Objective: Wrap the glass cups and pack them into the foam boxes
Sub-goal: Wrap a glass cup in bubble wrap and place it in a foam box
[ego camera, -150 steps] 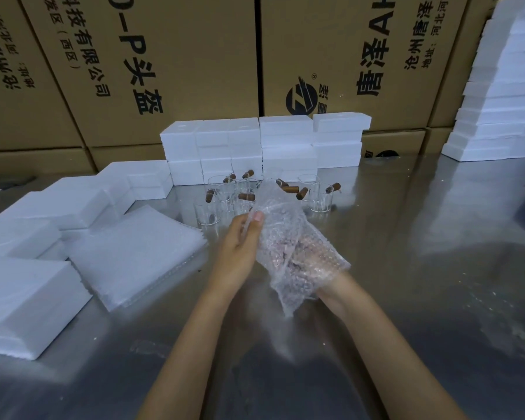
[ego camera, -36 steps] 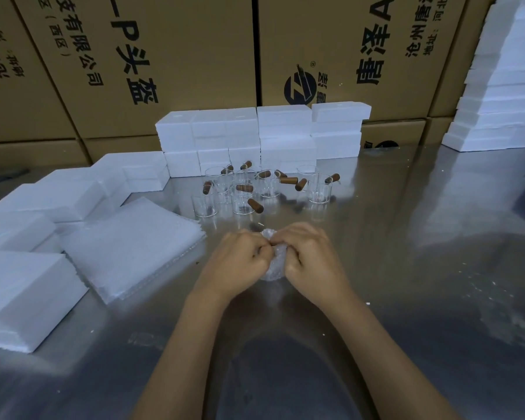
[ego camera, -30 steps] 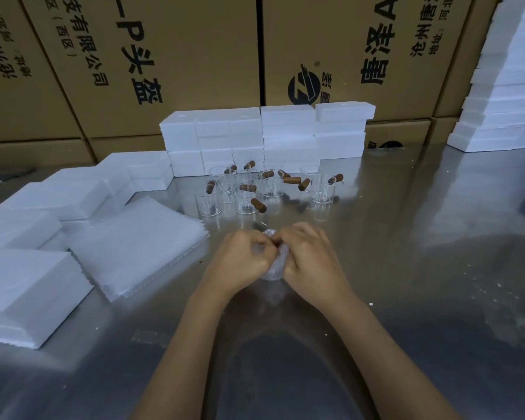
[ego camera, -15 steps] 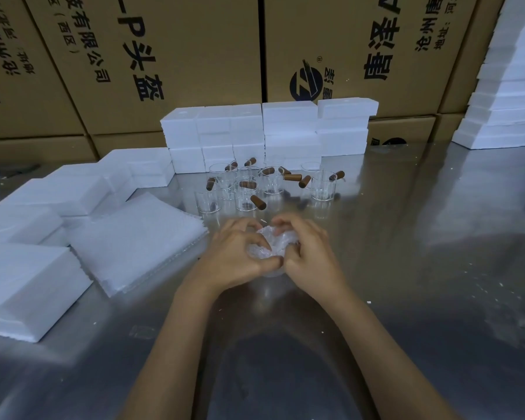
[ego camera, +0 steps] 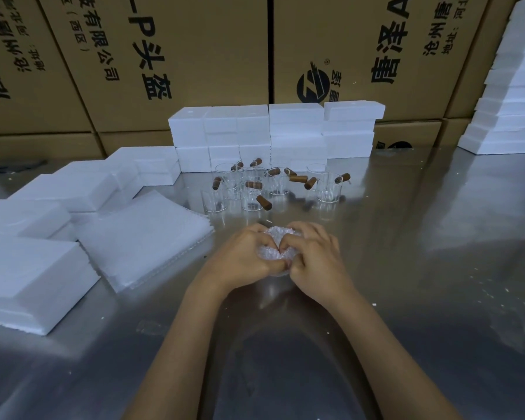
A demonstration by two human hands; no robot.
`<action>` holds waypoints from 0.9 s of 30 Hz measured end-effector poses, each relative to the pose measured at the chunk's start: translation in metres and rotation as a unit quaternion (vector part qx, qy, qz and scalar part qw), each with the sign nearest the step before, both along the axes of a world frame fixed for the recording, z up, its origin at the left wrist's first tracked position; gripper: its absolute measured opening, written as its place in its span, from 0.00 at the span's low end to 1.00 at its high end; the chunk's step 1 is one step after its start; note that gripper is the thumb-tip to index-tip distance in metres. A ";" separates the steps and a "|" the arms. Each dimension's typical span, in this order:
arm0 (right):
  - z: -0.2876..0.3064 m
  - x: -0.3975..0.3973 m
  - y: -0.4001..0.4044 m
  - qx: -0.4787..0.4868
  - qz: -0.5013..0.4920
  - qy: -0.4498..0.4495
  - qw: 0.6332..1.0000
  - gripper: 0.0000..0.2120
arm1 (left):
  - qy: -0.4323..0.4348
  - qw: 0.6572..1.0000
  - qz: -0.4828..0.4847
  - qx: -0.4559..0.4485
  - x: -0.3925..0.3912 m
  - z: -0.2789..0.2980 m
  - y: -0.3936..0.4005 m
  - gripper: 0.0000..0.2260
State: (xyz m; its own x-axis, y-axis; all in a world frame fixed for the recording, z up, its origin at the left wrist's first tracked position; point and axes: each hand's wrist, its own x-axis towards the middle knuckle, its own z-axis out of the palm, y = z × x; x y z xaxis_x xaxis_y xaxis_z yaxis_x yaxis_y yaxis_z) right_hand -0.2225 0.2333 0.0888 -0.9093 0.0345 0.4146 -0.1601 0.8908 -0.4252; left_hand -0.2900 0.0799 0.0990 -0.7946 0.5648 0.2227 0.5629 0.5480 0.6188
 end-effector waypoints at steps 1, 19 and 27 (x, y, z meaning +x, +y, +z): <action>0.000 0.000 0.000 -0.002 -0.001 -0.004 1.000 0.17 | -0.001 1.000 -0.002 0.002 -0.001 0.000 -0.001 0.05; -0.003 -0.005 0.000 -0.151 -0.037 0.092 0.984 0.26 | 0.007 0.997 0.032 0.067 0.006 -0.002 0.004 0.16; 0.040 -0.070 0.050 -0.380 -0.132 0.095 0.911 0.15 | -0.054 0.947 0.167 0.268 -0.047 0.054 0.030 0.10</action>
